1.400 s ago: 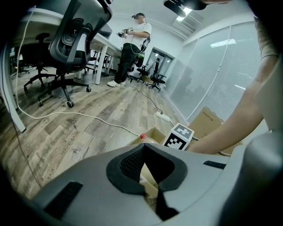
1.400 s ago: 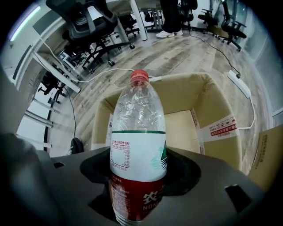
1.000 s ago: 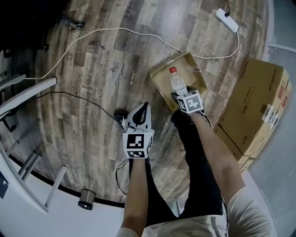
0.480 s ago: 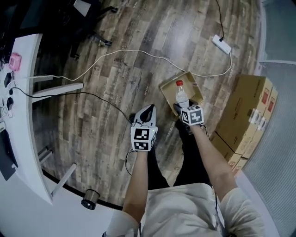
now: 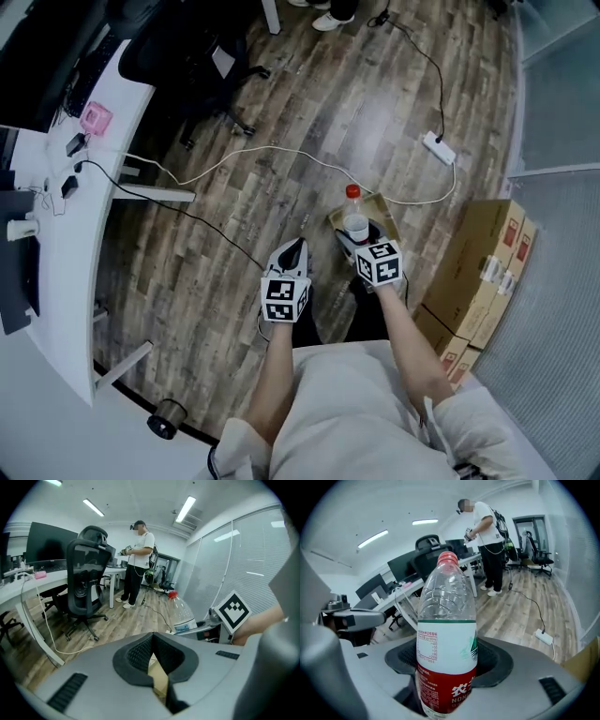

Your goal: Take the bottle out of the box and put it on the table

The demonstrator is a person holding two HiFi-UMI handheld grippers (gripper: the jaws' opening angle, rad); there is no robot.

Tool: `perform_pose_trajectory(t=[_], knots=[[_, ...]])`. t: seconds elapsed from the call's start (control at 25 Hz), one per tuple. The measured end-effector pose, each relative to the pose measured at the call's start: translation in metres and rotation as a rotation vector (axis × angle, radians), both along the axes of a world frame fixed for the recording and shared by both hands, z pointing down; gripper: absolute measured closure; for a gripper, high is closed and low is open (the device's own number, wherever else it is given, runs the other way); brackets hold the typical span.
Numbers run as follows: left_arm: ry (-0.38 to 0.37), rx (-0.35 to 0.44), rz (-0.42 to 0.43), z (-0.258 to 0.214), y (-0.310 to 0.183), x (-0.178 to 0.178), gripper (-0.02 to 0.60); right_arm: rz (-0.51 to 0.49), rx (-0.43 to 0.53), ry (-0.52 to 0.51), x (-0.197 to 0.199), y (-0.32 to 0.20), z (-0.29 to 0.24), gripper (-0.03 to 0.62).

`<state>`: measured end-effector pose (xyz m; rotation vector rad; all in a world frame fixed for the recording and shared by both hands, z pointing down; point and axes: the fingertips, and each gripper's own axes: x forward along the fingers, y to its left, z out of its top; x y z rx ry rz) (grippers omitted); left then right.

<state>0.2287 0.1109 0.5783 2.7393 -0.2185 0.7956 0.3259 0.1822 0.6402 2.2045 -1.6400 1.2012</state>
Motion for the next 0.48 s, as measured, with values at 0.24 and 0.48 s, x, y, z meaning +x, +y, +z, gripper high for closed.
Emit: perform_pose_trajectory(t=[0.24, 0.48], knots=[[0.068, 0.038, -0.085, -0.072, -0.022, -0.029, 0.569, 0.020, 0.181, 0.085, -0.019, -0.028, -0.106, 0.283], [0.143, 0.133, -0.146, -0.134, -0.070, -0.051, 0.568, -0.018, 0.227, 0.256, -0.029, -0.062, -0.177, 0.283]])
